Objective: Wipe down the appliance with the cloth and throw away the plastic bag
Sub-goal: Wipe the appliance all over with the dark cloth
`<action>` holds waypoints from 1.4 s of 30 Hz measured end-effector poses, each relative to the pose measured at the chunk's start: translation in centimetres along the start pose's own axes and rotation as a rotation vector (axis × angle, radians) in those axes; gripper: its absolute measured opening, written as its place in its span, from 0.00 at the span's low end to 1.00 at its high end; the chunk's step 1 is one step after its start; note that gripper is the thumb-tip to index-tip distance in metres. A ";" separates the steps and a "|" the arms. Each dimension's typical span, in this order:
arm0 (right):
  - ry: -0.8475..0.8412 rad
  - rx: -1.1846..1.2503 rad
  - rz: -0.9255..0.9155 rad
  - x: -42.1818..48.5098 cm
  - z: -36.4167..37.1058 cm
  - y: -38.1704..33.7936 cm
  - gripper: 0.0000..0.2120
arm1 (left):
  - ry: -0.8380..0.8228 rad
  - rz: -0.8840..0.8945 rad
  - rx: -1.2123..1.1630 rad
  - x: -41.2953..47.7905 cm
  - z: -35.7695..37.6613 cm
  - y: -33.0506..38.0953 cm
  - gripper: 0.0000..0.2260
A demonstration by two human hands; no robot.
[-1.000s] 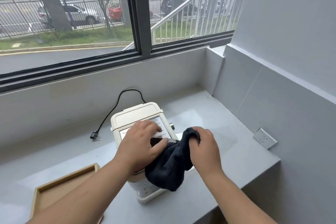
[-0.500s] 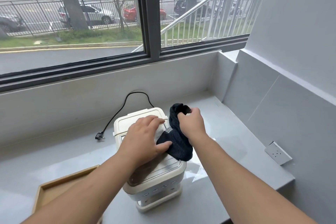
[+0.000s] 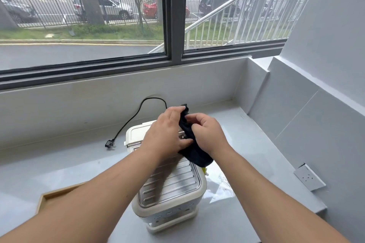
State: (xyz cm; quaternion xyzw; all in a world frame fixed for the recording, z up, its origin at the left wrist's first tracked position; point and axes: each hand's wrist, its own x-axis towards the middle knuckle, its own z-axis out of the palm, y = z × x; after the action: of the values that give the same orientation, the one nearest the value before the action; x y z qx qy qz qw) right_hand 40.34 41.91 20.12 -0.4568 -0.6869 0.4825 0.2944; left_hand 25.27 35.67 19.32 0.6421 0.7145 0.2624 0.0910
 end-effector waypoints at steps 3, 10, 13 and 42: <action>-0.008 0.013 -0.048 -0.2 -0.5 -0.5 0.20 | -0.008 -0.060 0.040 0.7 -0.5 -0.2 0.29; 0.104 -0.306 -0.269 -0.9 0.4 -1.3 0.17 | -0.021 0.002 0.281 0.6 -1.9 -1.4 0.09; 0.109 -0.446 -0.319 -0.9 1.6 -1.2 0.17 | 0.064 -0.020 0.390 -0.6 -3.9 -4.1 0.10; -0.074 -0.930 -0.347 -3.8 10.9 -2.2 0.23 | 0.022 -1.041 -1.032 -10.8 2.2 -15.6 0.24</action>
State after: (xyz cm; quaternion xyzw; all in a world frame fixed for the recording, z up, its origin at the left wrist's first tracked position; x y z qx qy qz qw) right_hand 31.89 33.92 18.34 -0.4014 -0.9052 0.0848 0.1110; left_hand 14.38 25.23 7.57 0.0922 0.7135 0.4947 0.4875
